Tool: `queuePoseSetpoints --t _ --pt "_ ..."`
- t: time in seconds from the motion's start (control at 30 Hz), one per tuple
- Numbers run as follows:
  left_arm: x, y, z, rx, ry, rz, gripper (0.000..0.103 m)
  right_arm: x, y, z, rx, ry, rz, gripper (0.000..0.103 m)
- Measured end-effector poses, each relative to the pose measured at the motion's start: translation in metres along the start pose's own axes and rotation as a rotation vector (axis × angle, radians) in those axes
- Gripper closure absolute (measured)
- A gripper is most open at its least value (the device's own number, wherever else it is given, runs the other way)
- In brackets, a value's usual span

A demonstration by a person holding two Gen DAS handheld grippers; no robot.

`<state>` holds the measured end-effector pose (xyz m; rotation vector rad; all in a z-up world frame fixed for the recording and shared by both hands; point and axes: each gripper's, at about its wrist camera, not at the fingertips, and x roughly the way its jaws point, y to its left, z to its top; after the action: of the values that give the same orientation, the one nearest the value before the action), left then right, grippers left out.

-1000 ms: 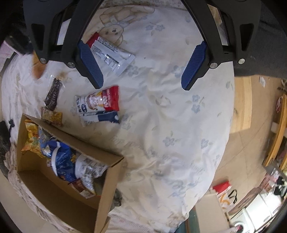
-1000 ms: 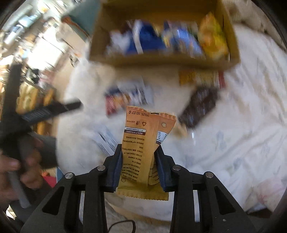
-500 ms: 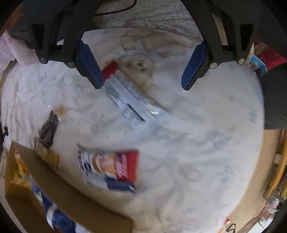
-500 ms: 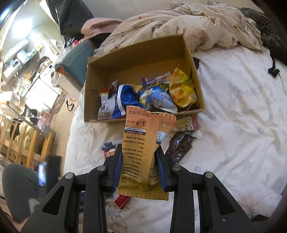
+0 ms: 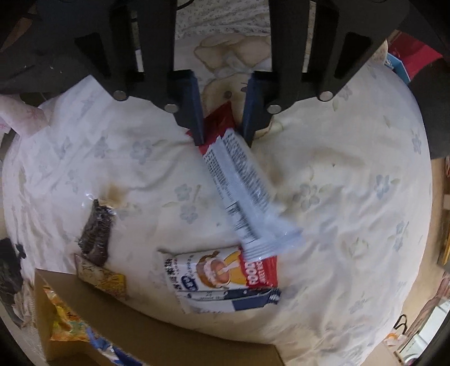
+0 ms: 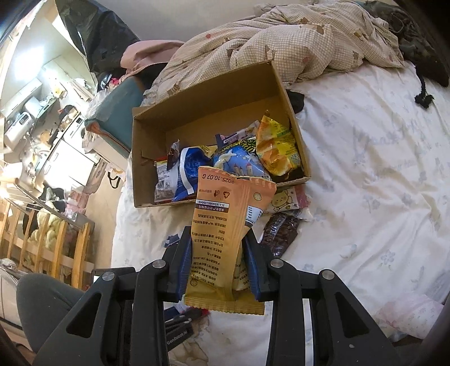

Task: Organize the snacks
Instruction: 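Grasp the orange bar with the right gripper while the left gripper grasps the white-and-red stick packet, then carry both snacks over the cardboard box and open both grippers to drop them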

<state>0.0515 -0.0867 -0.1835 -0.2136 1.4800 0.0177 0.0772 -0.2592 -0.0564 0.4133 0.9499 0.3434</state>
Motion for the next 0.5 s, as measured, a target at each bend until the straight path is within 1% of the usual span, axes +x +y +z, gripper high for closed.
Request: queuePoseSetpoints --t 0.17,0.23,0.37,0.43,0.47,0.5 --pt "-0.013 0.001 0.012 0.029 -0.012 -0.025 0.091 -0.001 0.001 -0.001 -0.004 -0.001 -0.004 0.067" --pt "-0.021 0.002 0.014 0.040 -0.027 -0.020 0.092 -0.002 0.000 -0.001 -0.002 -0.004 -0.006 0.067" --pt "-0.040 0.004 0.020 0.072 -0.077 -0.017 0.092 -0.006 0.001 -0.001 0.000 -0.015 0.000 0.067" --pt "-0.046 0.006 0.024 0.099 -0.092 -0.056 0.092 -0.008 0.002 -0.002 0.000 -0.022 0.002 0.067" --pt "-0.053 0.006 0.025 0.122 -0.119 -0.068 0.092 -0.009 0.002 -0.002 0.004 -0.026 0.003 0.067" --pt "-0.058 0.009 0.026 0.130 -0.141 -0.064 0.092 -0.010 0.001 -0.002 0.011 -0.028 0.004 0.067"
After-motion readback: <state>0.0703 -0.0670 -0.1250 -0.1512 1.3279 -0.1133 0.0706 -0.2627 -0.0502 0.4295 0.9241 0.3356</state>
